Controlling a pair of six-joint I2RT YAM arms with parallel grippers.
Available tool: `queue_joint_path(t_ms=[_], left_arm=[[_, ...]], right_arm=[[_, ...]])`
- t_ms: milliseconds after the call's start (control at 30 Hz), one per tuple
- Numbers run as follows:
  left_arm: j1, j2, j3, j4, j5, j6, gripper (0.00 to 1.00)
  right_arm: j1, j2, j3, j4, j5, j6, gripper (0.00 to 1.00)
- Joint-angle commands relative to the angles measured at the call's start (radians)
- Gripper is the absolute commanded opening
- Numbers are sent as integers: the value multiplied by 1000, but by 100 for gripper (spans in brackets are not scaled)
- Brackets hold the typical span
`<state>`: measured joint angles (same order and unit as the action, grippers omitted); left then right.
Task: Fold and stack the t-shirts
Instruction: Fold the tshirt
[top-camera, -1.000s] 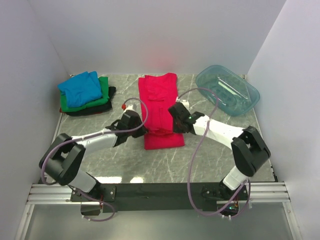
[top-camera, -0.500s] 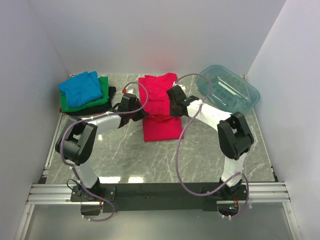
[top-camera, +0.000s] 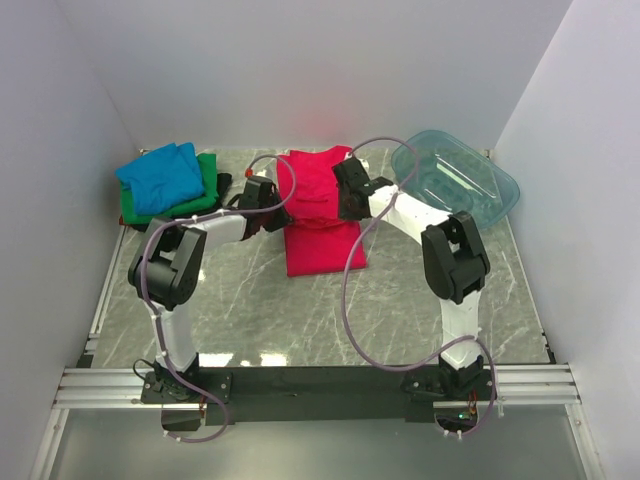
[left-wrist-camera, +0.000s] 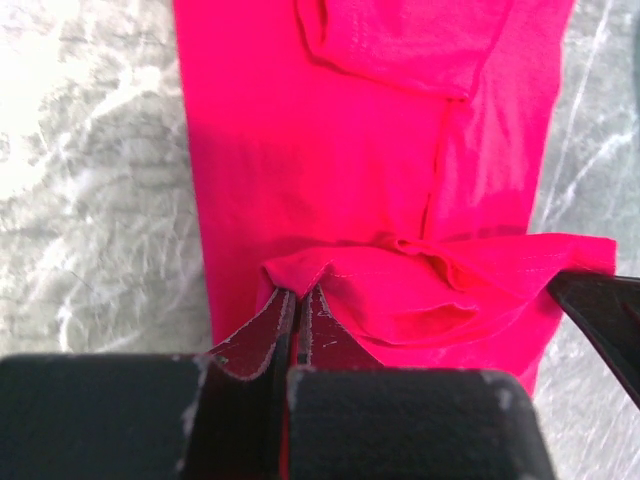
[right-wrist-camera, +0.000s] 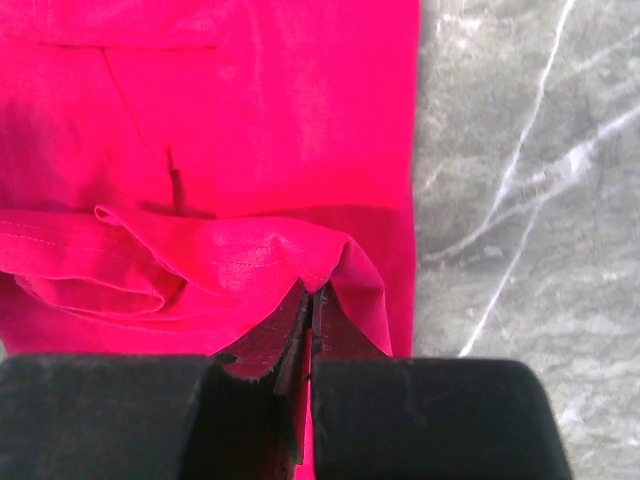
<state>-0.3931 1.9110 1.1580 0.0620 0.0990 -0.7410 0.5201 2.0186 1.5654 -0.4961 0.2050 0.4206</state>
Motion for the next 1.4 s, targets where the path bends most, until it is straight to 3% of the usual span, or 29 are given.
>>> queue_joint_path(t_ms=[0, 133, 167, 267, 333, 433, 533, 700, 1000, 1367], left_arm=[[8, 16, 52, -5, -10, 26, 0], [19, 10, 65, -30, -41, 19, 3], [19, 5, 68, -36, -53, 20, 8], [16, -30, 78, -68, -105, 26, 31], [11, -75, 74, -112, -192, 32, 49], [-16, -136, 60, -140, -280, 46, 64], [-93, -196, 22, -114, -346, 51, 65], [-199, -239, -82, -1, -315, 8, 64], [-309, -152, -228, 229, -248, -90, 63], [-380, -76, -306, 220, -294, -77, 63]], right_arm=[[-14, 38, 71, -18, 5, -17, 0], [-25, 58, 107, -39, 2, -13, 0], [-25, 55, 110, -42, 2, -17, 11], [-25, -4, 90, -42, 28, -22, 43], [-23, -73, 55, -36, 40, -26, 50], [-20, -165, -4, -18, 25, -39, 54], [-5, -218, -50, 4, -42, -52, 55], [1, -186, -58, 27, -167, -49, 54], [3, -67, 19, 51, -305, -57, 53], [12, 113, 146, 10, -383, -69, 52]])
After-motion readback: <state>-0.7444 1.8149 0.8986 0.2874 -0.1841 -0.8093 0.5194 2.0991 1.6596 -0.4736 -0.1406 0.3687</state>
